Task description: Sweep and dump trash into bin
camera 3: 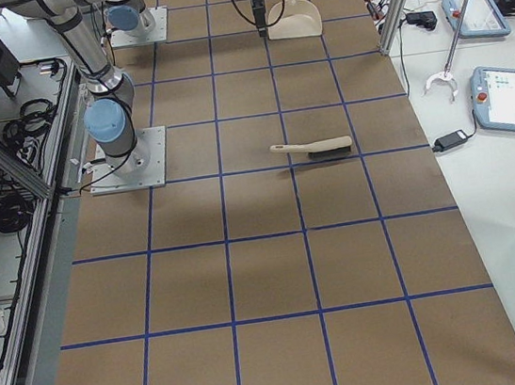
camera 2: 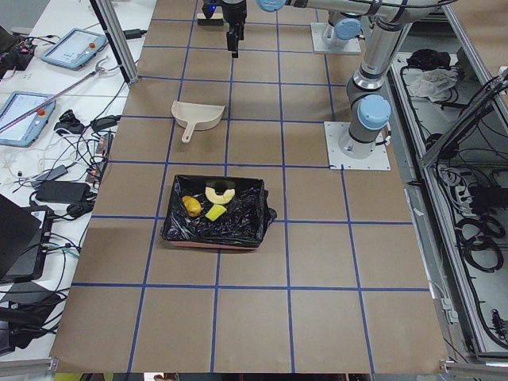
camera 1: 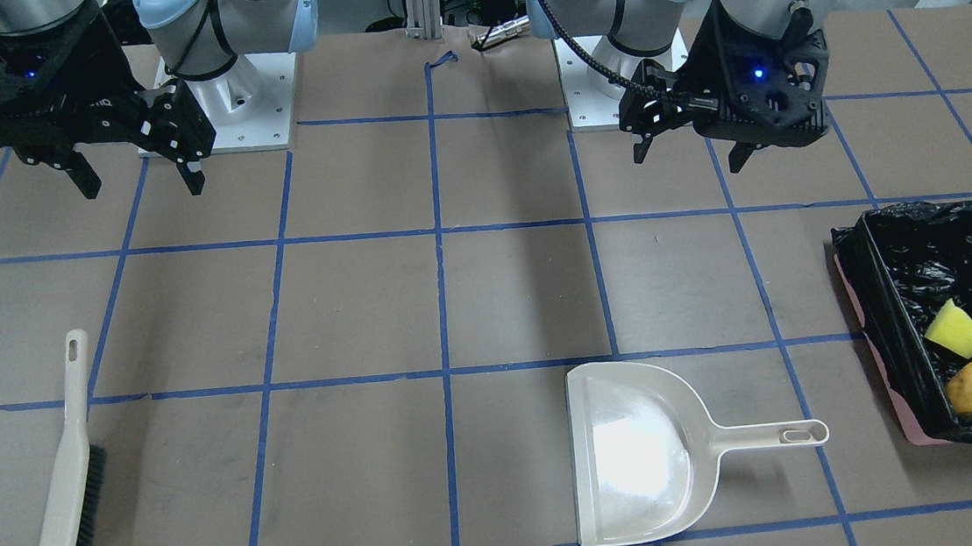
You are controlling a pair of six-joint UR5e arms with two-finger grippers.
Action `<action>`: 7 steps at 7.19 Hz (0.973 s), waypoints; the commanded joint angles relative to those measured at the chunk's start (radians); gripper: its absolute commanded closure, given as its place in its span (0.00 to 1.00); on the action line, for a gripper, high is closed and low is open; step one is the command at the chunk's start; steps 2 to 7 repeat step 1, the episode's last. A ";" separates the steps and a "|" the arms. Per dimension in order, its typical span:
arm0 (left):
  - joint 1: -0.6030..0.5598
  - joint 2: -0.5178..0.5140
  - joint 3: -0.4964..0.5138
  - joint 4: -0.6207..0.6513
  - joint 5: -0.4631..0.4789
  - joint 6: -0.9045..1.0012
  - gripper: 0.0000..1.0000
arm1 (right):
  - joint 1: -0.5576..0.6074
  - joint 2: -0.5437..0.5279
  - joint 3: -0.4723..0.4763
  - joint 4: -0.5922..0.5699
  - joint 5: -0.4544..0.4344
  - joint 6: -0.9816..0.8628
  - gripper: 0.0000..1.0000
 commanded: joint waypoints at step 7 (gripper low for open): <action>-0.002 -0.001 -0.004 0.007 0.000 -0.002 0.05 | 0.001 0.001 0.000 -0.003 0.002 -0.001 0.00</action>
